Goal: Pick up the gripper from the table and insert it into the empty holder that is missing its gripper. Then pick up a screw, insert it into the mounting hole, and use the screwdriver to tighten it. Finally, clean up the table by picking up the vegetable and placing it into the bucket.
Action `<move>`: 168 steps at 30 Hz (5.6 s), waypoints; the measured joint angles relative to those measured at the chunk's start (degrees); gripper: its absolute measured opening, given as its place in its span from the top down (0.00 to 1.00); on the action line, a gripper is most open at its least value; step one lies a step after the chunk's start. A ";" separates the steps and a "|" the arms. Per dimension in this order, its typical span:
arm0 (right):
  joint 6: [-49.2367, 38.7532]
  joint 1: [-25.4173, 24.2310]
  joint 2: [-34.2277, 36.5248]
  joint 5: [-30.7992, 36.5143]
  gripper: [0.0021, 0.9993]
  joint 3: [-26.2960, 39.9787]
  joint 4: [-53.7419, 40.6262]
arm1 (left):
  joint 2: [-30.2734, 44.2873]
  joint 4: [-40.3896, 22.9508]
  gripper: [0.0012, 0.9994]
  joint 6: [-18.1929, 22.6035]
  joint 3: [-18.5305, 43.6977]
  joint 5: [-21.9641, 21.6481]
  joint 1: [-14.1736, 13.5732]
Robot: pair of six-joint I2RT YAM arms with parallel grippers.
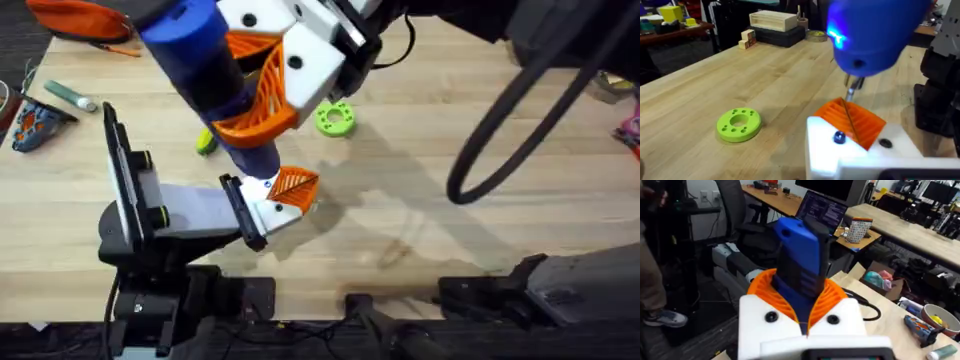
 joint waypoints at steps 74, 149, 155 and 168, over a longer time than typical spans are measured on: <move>0.10 0.81 3.51 0.00 0.99 0.00 -0.03 | 0.00 0.00 0.99 0.00 0.00 0.00 0.00; -7.21 0.81 4.81 -1.42 0.99 0.00 -5.73 | 0.00 -0.09 0.99 -0.03 0.00 0.68 -0.17; -7.38 0.81 5.12 -1.43 0.99 0.02 -6.07 | 0.02 -0.15 0.99 -0.20 0.00 0.80 -0.17; -7.82 0.81 5.12 -1.44 0.99 0.11 -7.50 | 0.02 -0.20 0.99 -0.26 -0.02 1.05 -0.17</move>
